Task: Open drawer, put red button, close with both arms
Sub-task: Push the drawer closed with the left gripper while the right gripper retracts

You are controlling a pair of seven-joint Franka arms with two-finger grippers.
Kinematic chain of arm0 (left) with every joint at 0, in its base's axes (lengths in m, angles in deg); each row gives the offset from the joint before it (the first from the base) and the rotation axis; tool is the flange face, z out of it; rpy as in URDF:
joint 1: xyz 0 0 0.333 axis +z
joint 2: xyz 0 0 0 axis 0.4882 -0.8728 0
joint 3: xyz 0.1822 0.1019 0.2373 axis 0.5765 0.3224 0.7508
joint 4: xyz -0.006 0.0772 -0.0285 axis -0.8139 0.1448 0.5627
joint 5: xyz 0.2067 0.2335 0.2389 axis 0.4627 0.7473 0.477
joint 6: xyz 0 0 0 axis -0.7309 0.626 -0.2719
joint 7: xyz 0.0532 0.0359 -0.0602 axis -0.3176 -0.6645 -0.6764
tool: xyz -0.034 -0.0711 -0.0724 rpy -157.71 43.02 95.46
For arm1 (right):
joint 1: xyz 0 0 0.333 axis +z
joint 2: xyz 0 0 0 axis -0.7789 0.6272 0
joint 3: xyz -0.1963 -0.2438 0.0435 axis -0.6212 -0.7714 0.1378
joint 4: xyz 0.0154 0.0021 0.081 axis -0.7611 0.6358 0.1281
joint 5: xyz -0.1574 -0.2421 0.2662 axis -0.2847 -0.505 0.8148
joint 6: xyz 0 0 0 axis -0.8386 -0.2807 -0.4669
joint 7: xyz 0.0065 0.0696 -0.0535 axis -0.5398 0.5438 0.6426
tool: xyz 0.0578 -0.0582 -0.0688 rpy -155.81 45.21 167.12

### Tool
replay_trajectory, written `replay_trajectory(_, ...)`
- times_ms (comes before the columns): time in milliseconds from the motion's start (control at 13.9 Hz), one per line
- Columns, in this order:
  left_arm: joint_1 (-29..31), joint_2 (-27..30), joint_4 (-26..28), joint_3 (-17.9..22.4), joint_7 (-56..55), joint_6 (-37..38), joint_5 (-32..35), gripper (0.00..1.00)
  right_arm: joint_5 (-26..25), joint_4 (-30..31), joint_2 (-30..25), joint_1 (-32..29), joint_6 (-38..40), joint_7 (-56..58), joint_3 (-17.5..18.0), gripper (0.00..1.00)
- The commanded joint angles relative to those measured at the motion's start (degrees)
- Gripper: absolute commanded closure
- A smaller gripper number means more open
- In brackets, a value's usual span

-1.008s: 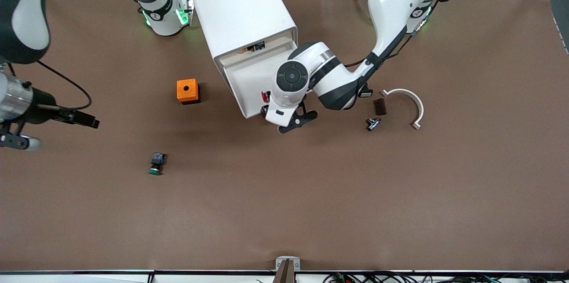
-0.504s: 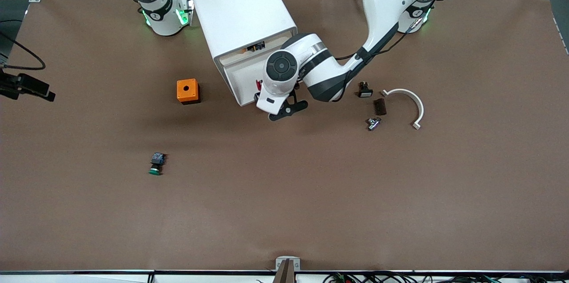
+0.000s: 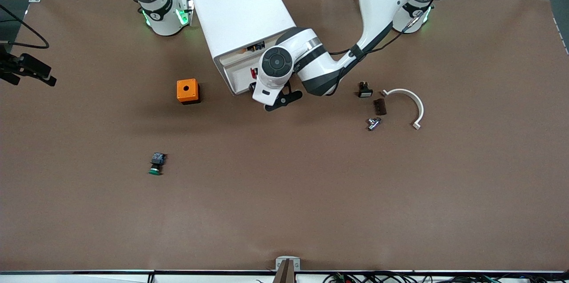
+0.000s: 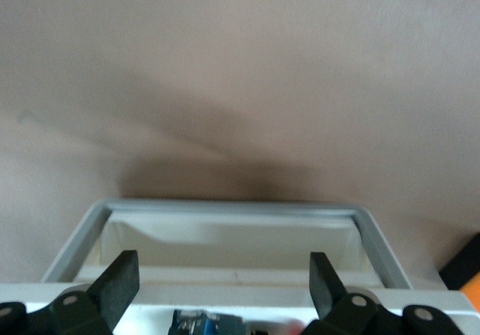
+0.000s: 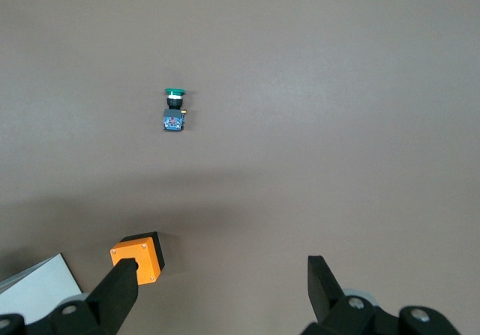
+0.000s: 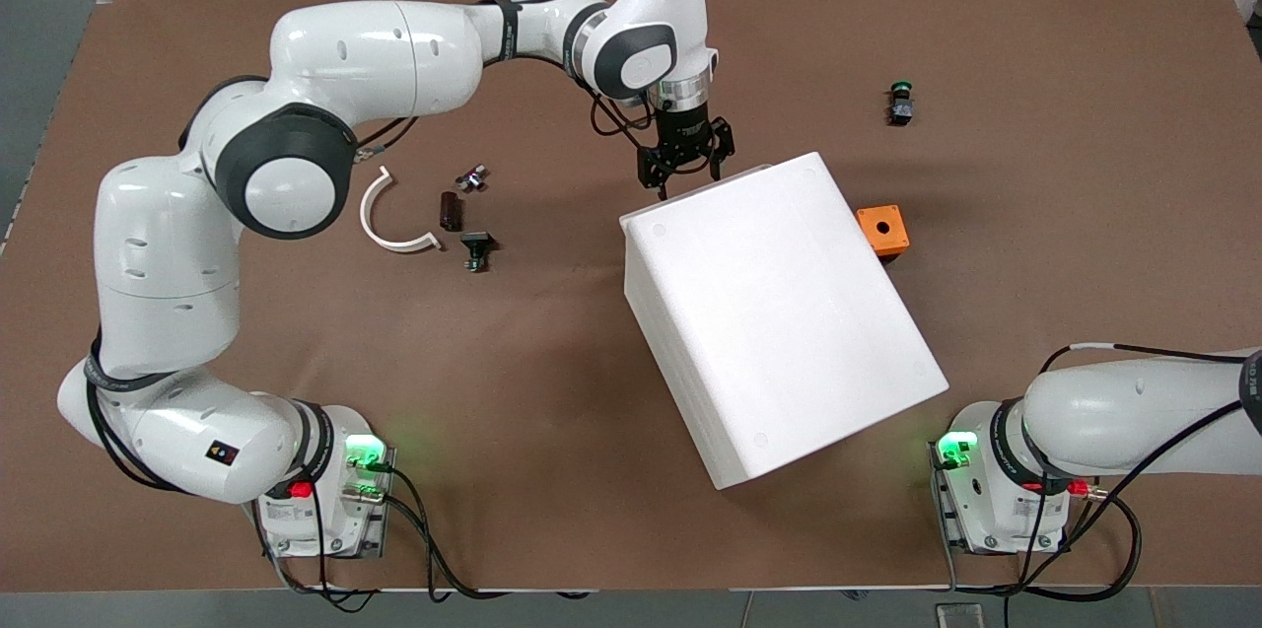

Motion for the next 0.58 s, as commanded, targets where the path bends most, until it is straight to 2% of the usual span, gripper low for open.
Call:
replay_trajectory(0,0.2,0.8,1.4,-0.7,-0.8,-0.7,-3.9,0.0,-1.5,0.2,-2.0,-0.2,-0.7,1.4,0.9,0.0)
replay_trajectory(360,-0.5,0.0,2.1,-0.8,-0.7,-0.8,-8.0,0.0,-0.8,-5.0,-1.9,0.2,1.8,4.6,1.0,0.0)
replay_trajectory(504,-0.5,-0.1,2.8,-0.8,-0.3,-0.8,-10.2,0.0,-1.1,-7.6,-0.1,1.1,3.1,4.2,0.9,0.0)
